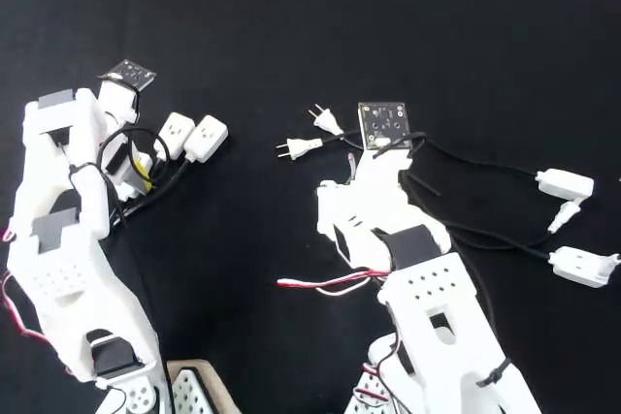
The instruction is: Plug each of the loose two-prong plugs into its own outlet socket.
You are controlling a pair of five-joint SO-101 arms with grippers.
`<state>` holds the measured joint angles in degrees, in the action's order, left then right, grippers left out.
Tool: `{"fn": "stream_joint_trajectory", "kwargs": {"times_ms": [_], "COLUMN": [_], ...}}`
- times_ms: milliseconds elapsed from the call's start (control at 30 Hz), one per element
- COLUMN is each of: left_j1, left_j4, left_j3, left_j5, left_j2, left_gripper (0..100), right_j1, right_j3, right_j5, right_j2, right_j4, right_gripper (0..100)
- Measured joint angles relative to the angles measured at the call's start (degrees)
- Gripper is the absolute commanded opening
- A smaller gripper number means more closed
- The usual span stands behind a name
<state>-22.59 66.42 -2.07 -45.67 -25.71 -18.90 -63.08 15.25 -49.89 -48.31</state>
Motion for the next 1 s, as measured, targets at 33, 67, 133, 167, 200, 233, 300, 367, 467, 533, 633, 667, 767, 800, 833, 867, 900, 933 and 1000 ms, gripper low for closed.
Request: {"fn": "stream_joint_trajectory", "kwargs": {"times_ms": [33,67,133,167,200,233,300,367,467,533,633,667,767,800,833,867,900,933,1000], "left_j1": [0.0,-0.09,-0.09,-0.09,-0.09,-0.09,-0.26,-0.26,-0.26,-0.26,-0.26,-0.26,-0.26,-0.26,-0.26,-0.26,-0.26,-0.35,-0.7], "left_j4": [0.09,0.09,0.26,0.97,2.29,3.6,6.86,10.2,14.95,17.85,21.27,22.68,27.25,29.19,30.95,32.18,32.7,33.14,33.49], "left_j3": [-0.09,-0.09,-0.26,-0.62,-1.23,-2.11,-4.22,-6.68,-10.02,-11.96,-14.77,-15.82,-19.6,-21.36,-23.12,-24.88,-25.85,-26.29,-25.41], "left_j5": [0.0,0.0,0.0,0.0,0.0,0.0,0.0,0.0,0.0,0.0,0.0,0.0,0.0,0.0,0.0,0.0,0.26,0.62,0.7], "left_j2": [-0.09,-0.18,-0.18,-0.18,-0.18,-0.18,-0.18,-0.18,-0.18,-0.18,-0.18,-0.18,-0.18,-0.18,-0.26,-0.26,-0.18,0.0,1.49], "left_gripper": [22,19,14,11,9,7,5,3,3,3,3,3,3,3,3,3,3,3,3], "right_j1": [0.0,0.0,0.0,0.0,0.0,0.0,0.0,0.0,0.0,0.0,0.0,0.0,0.0,0.0,0.0,0.0,0.0,0.09,0.88], "right_j3": [0.0,0.0,0.0,0.0,0.0,0.0,0.0,0.0,0.0,0.0,0.0,0.0,0.0,0.0,0.0,0.0,0.0,0.0,0.0], "right_j5": [0.0,0.0,0.0,0.0,0.0,0.0,0.0,0.0,0.0,0.0,0.0,0.0,0.0,0.0,0.0,0.0,0.0,-0.35,-1.41], "right_j2": [0.0,0.0,0.0,0.0,0.0,0.0,0.0,0.0,0.0,0.0,0.0,0.0,0.0,0.0,0.0,0.0,0.0,0.0,0.0], "right_j4": [0.09,0.53,1.05,1.23,1.23,1.23,1.23,1.23,1.23,1.23,1.23,1.23,1.23,1.23,1.23,1.23,1.23,1.23,1.23], "right_gripper": [1.3,1.3,1.3,1.3,1.3,1.3,1.3,1.3,1.3,1.3,1.3,1.3,1.3,1.3,1.3,1.3,1.3,1.3,1.3]}}
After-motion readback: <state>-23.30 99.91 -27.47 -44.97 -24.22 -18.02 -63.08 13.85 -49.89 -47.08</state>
